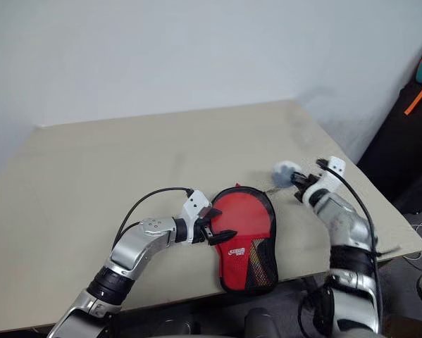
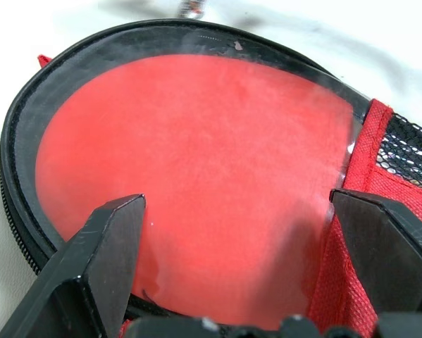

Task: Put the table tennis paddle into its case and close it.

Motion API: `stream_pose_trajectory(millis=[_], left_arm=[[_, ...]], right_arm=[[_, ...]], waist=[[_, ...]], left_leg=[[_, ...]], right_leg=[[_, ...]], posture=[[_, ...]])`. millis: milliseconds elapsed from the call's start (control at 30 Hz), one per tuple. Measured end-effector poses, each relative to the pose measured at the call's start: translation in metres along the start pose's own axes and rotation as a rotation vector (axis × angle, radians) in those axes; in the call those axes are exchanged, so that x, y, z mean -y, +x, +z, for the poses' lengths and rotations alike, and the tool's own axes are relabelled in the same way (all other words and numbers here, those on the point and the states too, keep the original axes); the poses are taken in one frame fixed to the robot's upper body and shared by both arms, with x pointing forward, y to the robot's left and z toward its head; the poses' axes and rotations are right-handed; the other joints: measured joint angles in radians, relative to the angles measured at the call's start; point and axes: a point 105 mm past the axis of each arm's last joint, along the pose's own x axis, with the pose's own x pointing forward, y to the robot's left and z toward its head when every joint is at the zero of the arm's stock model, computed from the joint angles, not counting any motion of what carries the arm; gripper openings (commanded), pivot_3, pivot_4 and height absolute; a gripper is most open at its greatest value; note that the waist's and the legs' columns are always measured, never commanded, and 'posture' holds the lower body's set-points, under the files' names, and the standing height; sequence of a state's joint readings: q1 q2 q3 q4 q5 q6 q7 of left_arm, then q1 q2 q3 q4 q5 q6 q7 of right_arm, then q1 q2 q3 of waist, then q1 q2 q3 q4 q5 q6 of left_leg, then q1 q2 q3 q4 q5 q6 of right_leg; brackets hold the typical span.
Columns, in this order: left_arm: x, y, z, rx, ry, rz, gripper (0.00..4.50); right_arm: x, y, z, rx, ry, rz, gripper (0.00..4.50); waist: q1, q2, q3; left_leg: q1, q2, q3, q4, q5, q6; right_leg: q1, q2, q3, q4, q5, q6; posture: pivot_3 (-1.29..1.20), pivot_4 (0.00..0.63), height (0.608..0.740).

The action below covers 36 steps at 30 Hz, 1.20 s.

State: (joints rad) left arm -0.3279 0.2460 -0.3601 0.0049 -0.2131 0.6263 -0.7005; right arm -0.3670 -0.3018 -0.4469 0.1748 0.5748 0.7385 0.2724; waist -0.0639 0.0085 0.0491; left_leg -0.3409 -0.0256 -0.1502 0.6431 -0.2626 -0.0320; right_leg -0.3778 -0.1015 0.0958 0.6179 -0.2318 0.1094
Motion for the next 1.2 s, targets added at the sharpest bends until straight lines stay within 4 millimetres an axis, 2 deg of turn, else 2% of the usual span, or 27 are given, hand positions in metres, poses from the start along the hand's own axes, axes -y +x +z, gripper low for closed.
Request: stream_pose_trajectory(millis=[100, 233, 433, 667, 900, 1067, 1200], left_arm=[[0.0, 0.0, 0.001, 0.0, 0.004, -0.004, 4.5], [0.002, 0.001, 0.0, -0.005, 0.005, -0.018, 4.5], [0.002, 0.001, -0.001, -0.016, 0.009, -0.036, 4.5], [0.003, 0.002, -0.001, -0.018, 0.01, -0.045, 4.5], [0.004, 0.002, -0.001, -0.018, 0.007, -0.045, 4.5], [0.005, 0.003, -0.001, -0.014, 0.004, -0.049, 4.5], [0.006, 0.004, -0.001, -0.013, -0.001, -0.051, 4.5]], right_arm=[[0.01, -0.026, -0.006, 0.018, 0.063, -0.018, 0.01], [0.008, -0.059, -0.005, 0.038, 0.096, 0.016, 0.01], [0.005, -0.104, -0.019, -0.072, 0.065, 0.094, 0.01], [-0.009, -0.141, -0.037, -0.219, 0.021, 0.21, 0.01], [-0.028, -0.17, -0.047, -0.35, 0.003, 0.351, 0.01], [-0.034, -0.189, -0.056, -0.458, -0.026, 0.396, 0.01], [-0.031, -0.203, -0.065, -0.542, -0.042, 0.397, 0.01]], waist=[[0.01, 0.0, 0.0], [0.016, 0.001, 0.0], [0.016, -0.001, 0.001], [0.016, -0.002, 0.001], [0.016, -0.003, 0.001], [0.019, -0.004, 0.0], [0.019, -0.006, -0.001]], left_leg=[[-0.001, 0.0, 0.0, 0.0, -0.001, 0.001], [-0.001, 0.001, 0.0, 0.0, -0.001, 0.001], [-0.001, 0.001, 0.001, 0.0, -0.002, 0.002], [-0.001, 0.001, 0.001, 0.0, -0.008, -0.004], [-0.001, 0.001, 0.002, 0.002, -0.01, -0.005], [-0.002, 0.002, 0.001, 0.002, -0.011, -0.004], [-0.003, 0.002, 0.001, 0.002, -0.012, -0.002]], right_leg=[[0.0, 0.0, 0.0, -0.002, 0.0, 0.0], [0.002, 0.0, 0.0, -0.007, -0.001, -0.002], [0.003, 0.0, 0.0, -0.01, -0.002, -0.002], [0.001, -0.001, -0.001, -0.013, -0.003, -0.001], [0.001, -0.001, -0.002, -0.014, -0.003, -0.001], [0.002, -0.002, -0.003, -0.019, -0.003, 0.0], [0.004, -0.002, -0.004, -0.027, -0.003, 0.0]], posture=[[0.0, 0.0, 0.74], [0.0, 0.0, 0.74], [0.0, 0.0, 0.74], [0.0, 0.0, 0.74], [0.0, 0.0, 0.74], [0.0, 0.0, 0.74], [0.0, 0.0, 0.74]])
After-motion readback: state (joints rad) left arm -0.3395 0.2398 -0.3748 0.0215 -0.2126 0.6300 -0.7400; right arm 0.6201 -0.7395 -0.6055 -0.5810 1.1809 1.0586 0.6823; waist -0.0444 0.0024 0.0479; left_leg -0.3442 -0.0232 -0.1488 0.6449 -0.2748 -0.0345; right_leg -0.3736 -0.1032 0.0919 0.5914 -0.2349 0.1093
